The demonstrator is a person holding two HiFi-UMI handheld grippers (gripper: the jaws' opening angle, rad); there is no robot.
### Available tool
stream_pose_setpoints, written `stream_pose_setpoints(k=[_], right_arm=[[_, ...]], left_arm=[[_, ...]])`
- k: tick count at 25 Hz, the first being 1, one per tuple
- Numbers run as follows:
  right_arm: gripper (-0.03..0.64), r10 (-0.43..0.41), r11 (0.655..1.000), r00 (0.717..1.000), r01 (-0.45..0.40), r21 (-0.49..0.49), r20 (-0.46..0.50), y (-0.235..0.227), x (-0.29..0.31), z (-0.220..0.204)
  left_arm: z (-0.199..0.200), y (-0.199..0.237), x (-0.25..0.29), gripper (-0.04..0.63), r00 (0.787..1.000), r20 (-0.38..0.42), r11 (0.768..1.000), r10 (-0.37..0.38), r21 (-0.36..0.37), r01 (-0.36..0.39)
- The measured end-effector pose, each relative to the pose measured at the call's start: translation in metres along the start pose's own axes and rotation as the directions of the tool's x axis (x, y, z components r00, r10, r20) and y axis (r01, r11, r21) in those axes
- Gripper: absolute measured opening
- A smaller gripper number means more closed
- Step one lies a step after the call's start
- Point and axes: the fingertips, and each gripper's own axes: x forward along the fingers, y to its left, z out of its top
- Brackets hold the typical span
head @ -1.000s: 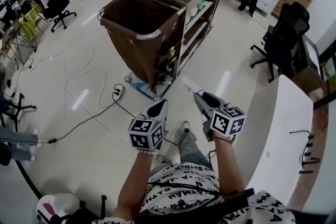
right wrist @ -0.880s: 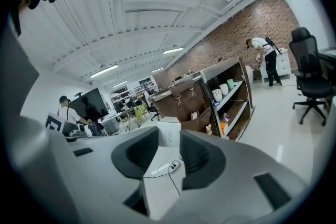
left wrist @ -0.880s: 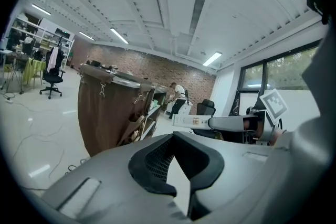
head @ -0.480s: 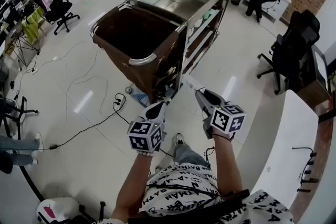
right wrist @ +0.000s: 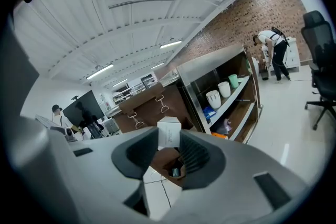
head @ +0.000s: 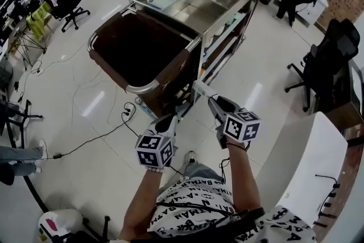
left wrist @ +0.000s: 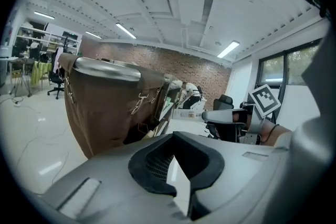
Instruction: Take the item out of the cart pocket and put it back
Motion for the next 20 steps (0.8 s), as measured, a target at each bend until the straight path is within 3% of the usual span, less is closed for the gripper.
stream_pose_setpoints(k=[11,16,20], right_arm=[[0.138,0.031,0.991,0.985,-0.052,-0.121,-0.169,-0.043,0.083,0.0],[0.138,0.022,0.968,0.955,-0.094,-0.232,-0.296,-0.048,0.118,-0.014],[0.137,-0.003,0.925,0.915,-0.15,-0.348,-0.402,-0.047,0.139,-0.025]], left_arm=[[0.009,0.025,0.038,0.002,0.996,-0.014,0.996,0.086,-0.031,-0.086],[0.014,0.032,0.052,0.002,0.995,-0.013,0.994,0.102,-0.033,-0.102],[0.012,0.039,0.057,0.002,0.993,-0.021,0.992,0.117,-0.044,-0.118]])
